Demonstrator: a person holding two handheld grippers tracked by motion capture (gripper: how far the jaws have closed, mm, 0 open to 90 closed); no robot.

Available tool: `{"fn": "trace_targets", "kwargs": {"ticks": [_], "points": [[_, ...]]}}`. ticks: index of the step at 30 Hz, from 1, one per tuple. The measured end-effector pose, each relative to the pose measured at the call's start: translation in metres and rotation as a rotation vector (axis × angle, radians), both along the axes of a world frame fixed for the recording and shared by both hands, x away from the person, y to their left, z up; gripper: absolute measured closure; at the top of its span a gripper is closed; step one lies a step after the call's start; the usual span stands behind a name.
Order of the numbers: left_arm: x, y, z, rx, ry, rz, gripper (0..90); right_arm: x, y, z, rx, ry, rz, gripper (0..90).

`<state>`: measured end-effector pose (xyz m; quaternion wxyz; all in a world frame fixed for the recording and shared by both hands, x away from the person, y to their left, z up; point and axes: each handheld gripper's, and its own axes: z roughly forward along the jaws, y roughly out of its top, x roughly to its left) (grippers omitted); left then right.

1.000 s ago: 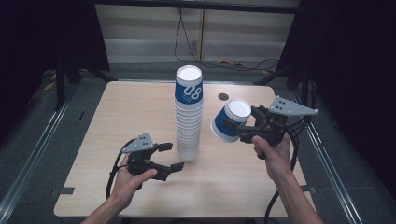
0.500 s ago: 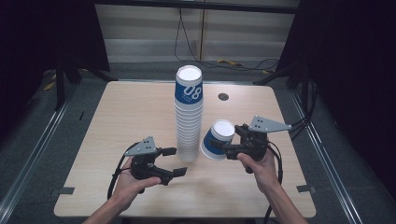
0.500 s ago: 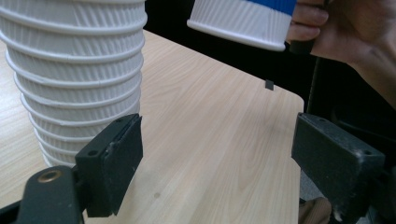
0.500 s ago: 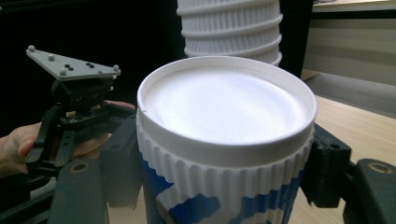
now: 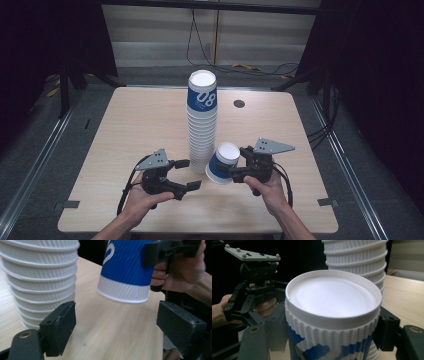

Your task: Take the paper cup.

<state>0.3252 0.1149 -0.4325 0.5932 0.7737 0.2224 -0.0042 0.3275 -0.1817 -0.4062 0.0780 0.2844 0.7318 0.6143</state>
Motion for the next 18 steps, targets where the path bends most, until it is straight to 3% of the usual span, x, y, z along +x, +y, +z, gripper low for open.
{"fn": "trace_targets", "kwargs": {"ticks": [2,9,16,18], "points": [[0.000,-0.001,-0.001,-0.006,0.006,-0.013,16.9,-0.001,0.002,-0.004,-0.010,0.006,-0.003,28.0],[0.000,-0.004,-0.004,0.010,0.026,-0.019,16.3,-0.002,0.004,-0.009,0.040,0.029,0.024,28.2],[-0.003,-0.011,-0.008,0.031,0.029,-0.055,16.3,-0.004,0.017,-0.015,0.010,0.044,0.071,28.4],[-0.004,-0.013,-0.009,0.061,0.007,-0.052,16.3,-0.004,0.019,-0.014,0.005,0.041,0.081,28.5]]}}
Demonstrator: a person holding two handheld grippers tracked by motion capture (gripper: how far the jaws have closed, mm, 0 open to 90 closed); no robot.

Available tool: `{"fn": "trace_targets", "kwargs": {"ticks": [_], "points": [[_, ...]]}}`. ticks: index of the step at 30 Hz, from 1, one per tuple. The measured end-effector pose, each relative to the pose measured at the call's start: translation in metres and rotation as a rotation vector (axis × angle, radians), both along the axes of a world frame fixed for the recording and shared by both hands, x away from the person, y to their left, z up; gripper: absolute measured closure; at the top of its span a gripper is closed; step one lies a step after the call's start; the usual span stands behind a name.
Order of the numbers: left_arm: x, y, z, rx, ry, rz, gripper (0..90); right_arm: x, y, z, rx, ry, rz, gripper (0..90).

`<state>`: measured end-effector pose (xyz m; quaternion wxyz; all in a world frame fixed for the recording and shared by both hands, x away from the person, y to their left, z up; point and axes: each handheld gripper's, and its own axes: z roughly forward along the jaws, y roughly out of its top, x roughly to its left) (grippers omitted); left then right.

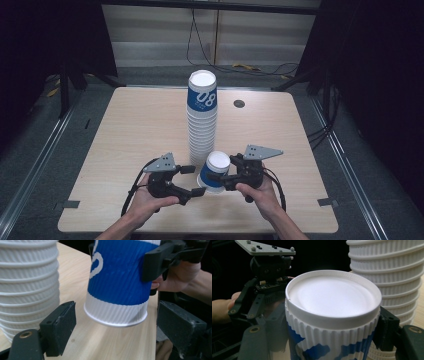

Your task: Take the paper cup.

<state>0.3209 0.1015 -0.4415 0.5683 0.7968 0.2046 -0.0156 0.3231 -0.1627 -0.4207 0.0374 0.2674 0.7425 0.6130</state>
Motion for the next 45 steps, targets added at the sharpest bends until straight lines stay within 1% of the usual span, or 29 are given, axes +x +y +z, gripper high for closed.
{"fn": "trace_targets", "kwargs": {"ticks": [2,3,5,7,9,11,13,16,17,21,23,25,27,29,30,31,34,37,39,40,42,43,45], "points": [[-0.001,-0.003,-0.001,0.002,0.011,-0.018,16.0,0.000,0.002,0.000,0.006,-0.002,0.011,28.6],[-0.001,-0.004,-0.001,0.007,0.007,-0.023,16.0,0.000,0.003,0.000,0.005,-0.004,0.013,28.6],[0.000,-0.005,-0.001,0.003,0.010,-0.026,15.9,0.000,0.004,0.000,0.014,0.003,0.023,28.6],[0.000,-0.007,-0.001,-0.004,0.014,-0.023,15.9,-0.001,0.005,0.000,0.013,0.000,0.026,28.6],[0.000,-0.008,-0.002,0.001,0.018,-0.030,15.7,-0.001,0.006,0.000,0.022,0.007,0.037,28.7],[0.000,-0.010,-0.003,0.010,0.020,-0.029,15.5,-0.002,0.008,-0.001,0.015,0.004,0.039,28.8],[-0.001,-0.010,-0.004,0.007,0.024,-0.027,15.3,-0.002,0.010,-0.001,0.013,0.005,0.047,28.9],[0.001,-0.011,-0.008,0.006,0.050,-0.032,14.5,-0.003,0.013,-0.001,0.012,0.006,0.053,28.9],[0.001,-0.011,-0.009,0.003,0.052,-0.033,14.3,-0.002,0.013,-0.001,0.012,0.003,0.056,28.9],[0.001,-0.012,-0.009,0.007,0.039,-0.034,13.2,-0.003,0.016,-0.002,0.014,0.004,0.062,28.9],[0.000,-0.014,-0.010,0.003,0.044,-0.034,12.8,-0.003,0.017,-0.002,0.013,0.003,0.066,28.9],[0.001,-0.014,-0.009,0.000,0.038,-0.024,12.7,-0.004,0.019,-0.001,0.015,0.003,0.064,28.8],[0.001,-0.015,-0.008,0.010,0.033,-0.011,12.8,-0.004,0.021,0.000,0.003,-0.006,0.055,28.8],[0.002,-0.014,-0.008,-0.009,0.027,-0.014,12.9,-0.003,0.023,0.001,0.010,-0.009,0.059,28.8],[0.001,-0.014,-0.008,-0.007,0.023,-0.013,13.0,-0.004,0.025,0.001,0.009,-0.007,0.065,28.8],[0.001,-0.014,-0.008,-0.002,0.024,-0.015,13.3,-0.004,0.026,0.002,0.008,-0.012,0.068,28.8],[0.001,-0.013,-0.009,-0.012,0.023,-0.018,13.6,-0.005,0.029,0.003,0.004,-0.017,0.075,28.7],[0.001,-0.012,-0.010,-0.025,0.041,-0.017,14.5,-0.006,0.030,0.003,0.004,-0.019,0.068,28.4],[0.000,-0.012,-0.010,-0.015,0.016,-0.010,14.9,-0.006,0.031,0.003,-0.003,-0.021,0.075,28.3],[-0.001,-0.012,-0.010,-0.021,0.012,-0.008,15.2,-0.006,0.030,0.003,-0.002,-0.018,0.072,28.2],[-0.001,-0.012,-0.009,-0.004,-0.008,-0.012,16.0,-0.006,0.030,0.003,-0.005,-0.023,0.074,27.7],[-0.002,-0.012,-0.008,-0.009,-0.010,-0.017,16.3,-0.006,0.030,0.004,-0.009,-0.027,0.073,27.3],[-0.001,-0.012,-0.008,0.004,-0.023,-0.025,16.9,-0.007,0.029,0.005,-0.017,-0.021,0.075,26.9]]}}
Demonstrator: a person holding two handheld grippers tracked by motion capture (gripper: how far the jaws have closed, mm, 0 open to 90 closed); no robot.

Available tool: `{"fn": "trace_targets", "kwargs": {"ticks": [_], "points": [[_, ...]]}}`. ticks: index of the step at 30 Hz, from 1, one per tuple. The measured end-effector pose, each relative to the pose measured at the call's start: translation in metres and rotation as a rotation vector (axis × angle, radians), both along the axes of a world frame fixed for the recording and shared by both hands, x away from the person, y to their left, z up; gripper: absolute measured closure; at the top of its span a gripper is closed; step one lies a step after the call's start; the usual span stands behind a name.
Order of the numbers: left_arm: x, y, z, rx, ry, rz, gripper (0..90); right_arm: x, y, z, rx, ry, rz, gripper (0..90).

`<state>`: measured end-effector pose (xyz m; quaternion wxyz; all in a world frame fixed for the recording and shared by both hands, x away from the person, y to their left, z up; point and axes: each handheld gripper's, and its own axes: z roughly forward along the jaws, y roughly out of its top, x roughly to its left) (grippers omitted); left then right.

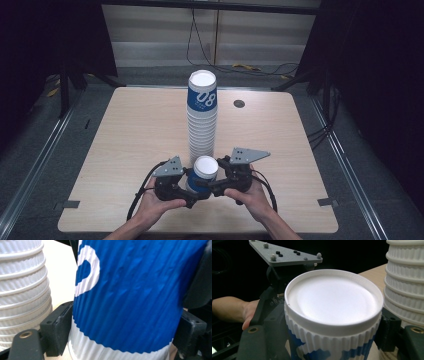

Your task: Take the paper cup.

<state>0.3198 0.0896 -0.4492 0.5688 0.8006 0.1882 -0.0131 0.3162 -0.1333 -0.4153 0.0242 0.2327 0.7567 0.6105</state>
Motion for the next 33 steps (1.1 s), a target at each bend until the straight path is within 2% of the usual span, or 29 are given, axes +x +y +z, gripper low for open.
{"fn": "trace_targets", "kwargs": {"ticks": [5,8,12,19,22,25,31,33], "points": [[0.000,0.000,0.000,0.016,0.004,-0.017,17.6,-0.001,0.001,0.001,-0.025,0.006,0.011,25.1],[0.002,0.002,0.000,0.032,0.007,-0.018,17.7,0.000,-0.001,0.001,-0.023,0.018,0.005,19.7],[0.005,0.006,0.001,0.054,0.007,-0.011,17.6,0.001,-0.004,0.003,-0.011,0.032,-0.001,17.7],[0.007,0.010,0.001,0.082,0.023,-0.018,17.6,0.002,-0.008,0.002,-0.025,0.045,-0.011,14.4],[0.008,0.011,0.002,0.109,0.028,-0.017,17.7,0.002,-0.009,0.002,-0.030,0.047,-0.009,14.4],[0.009,0.013,0.003,0.119,0.029,-0.018,17.7,0.002,-0.011,0.002,-0.033,0.045,-0.010,14.4],[0.009,0.016,0.004,0.126,0.060,-0.019,17.8,0.002,-0.015,0.002,-0.054,0.050,-0.010,14.8],[0.010,0.017,0.004,0.144,0.059,-0.031,17.9,0.002,-0.017,0.002,-0.058,0.055,-0.018,14.9]]}}
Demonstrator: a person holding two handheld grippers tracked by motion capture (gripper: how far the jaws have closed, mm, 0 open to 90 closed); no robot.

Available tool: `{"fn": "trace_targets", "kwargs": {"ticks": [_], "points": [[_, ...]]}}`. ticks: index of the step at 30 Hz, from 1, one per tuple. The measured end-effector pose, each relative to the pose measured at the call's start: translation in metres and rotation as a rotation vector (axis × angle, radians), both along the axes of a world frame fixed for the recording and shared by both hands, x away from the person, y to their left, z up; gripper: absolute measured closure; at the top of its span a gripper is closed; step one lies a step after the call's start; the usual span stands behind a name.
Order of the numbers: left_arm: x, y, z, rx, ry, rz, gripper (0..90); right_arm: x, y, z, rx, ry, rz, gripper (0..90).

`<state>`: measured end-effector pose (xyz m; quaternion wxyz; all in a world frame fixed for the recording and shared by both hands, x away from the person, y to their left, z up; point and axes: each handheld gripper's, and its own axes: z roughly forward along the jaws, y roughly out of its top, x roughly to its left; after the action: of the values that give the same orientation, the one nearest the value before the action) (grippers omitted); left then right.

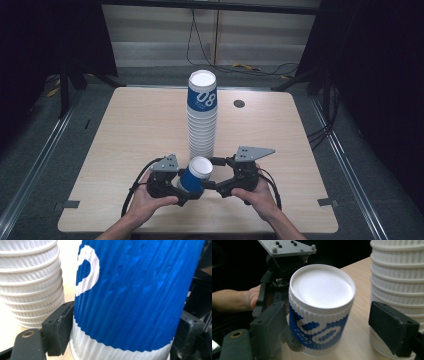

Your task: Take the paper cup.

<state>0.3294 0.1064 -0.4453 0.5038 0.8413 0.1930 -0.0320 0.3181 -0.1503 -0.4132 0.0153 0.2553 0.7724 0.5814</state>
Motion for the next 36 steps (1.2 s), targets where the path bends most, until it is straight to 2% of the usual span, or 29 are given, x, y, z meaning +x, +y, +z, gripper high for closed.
{"fn": "trace_targets", "kwargs": {"ticks": [5,8,10,13,16,18,19,24,28,32,36], "points": [[0.001,-0.001,0.001,0.037,0.002,-0.014,17.9,0.000,-0.005,-0.002,-0.020,0.012,0.000,14.8],[0.000,-0.002,0.002,0.062,-0.007,-0.021,17.9,0.000,-0.007,-0.002,-0.030,0.024,0.005,18.7],[0.000,-0.002,0.002,0.075,-0.014,-0.028,17.9,0.000,-0.008,-0.002,-0.037,0.044,0.006,17.8],[0.002,-0.001,0.003,0.094,-0.030,-0.017,17.9,-0.001,-0.009,-0.002,-0.049,0.044,0.011,18.2],[0.004,0.001,0.003,0.106,-0.029,-0.006,17.9,-0.002,-0.011,-0.003,-0.072,0.052,0.011,18.1],[0.005,0.003,0.004,0.108,-0.009,-0.005,17.9,-0.002,-0.012,-0.002,-0.093,0.053,0.012,17.8],[0.006,0.004,0.005,0.107,-0.001,-0.009,18.1,-0.002,-0.012,-0.002,-0.102,0.057,0.012,17.8],[0.008,0.004,0.011,0.134,-0.019,-0.032,18.2,0.000,-0.013,-0.002,-0.133,0.083,0.023,19.1],[0.008,0.002,0.011,0.180,-0.050,-0.051,18.1,0.002,-0.011,-0.003,-0.163,0.081,0.031,18.9],[0.010,-0.001,0.007,0.226,-0.038,-0.096,18.1,0.004,-0.008,-0.004,-0.186,0.108,0.046,14.5],[0.010,-0.003,0.005,0.256,-0.042,-0.103,18.1,0.005,-0.007,-0.006,-0.207,0.117,0.061,14.6]]}}
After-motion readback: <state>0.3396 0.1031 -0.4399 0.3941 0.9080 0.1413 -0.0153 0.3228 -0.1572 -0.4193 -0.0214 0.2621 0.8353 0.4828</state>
